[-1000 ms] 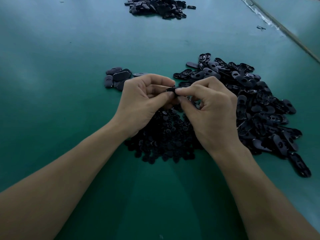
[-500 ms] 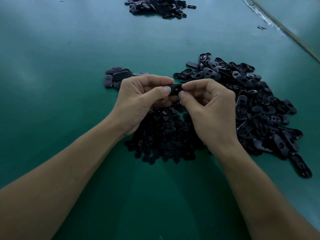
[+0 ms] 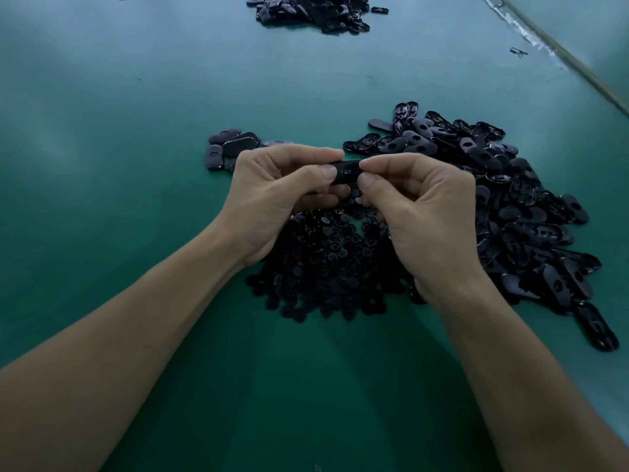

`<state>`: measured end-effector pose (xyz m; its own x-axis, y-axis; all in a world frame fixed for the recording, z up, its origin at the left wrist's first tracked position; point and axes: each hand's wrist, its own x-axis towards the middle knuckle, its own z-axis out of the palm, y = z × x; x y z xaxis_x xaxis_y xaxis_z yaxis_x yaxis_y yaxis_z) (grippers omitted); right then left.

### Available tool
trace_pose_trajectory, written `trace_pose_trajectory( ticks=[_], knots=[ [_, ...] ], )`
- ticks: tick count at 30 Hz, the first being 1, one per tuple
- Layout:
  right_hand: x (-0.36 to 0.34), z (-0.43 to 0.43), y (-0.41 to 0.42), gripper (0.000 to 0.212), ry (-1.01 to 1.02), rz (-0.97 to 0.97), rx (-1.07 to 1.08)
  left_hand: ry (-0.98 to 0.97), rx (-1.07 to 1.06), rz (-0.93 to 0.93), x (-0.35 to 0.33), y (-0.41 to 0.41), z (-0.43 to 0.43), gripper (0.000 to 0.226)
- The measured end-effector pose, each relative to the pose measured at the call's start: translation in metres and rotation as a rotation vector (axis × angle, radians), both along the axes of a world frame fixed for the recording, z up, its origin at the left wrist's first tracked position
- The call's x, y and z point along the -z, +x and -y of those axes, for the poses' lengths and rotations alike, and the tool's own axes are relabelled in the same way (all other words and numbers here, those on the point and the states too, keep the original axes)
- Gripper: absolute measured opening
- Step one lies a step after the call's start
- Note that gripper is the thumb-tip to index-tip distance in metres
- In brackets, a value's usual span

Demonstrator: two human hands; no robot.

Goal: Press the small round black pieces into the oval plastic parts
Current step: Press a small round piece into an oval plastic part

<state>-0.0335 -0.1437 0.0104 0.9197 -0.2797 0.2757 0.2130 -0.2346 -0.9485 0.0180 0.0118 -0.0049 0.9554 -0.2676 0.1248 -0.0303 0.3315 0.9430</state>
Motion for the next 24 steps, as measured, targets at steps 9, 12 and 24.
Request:
trace_pose_trajectory(
  ticks=[9, 12, 24],
  knots=[
    [0.0030, 0.0000, 0.0009, 0.016, -0.113, 0.019, 0.007, 0.009, 0.036, 0.033, -0.0011, -0.0007, 0.0000, 0.030],
    [0.0025, 0.0002, 0.0008, 0.017, -0.136, 0.028, 0.008, 0.017, 0.042, 0.050, 0.0002, -0.0005, -0.0001, 0.030],
    [-0.0015, -0.0028, -0.0017, 0.016, -0.309, 0.070, 0.047, 0.098, 0.025, 0.149, 0.0056, 0.0005, 0.0019, 0.023]
  ],
)
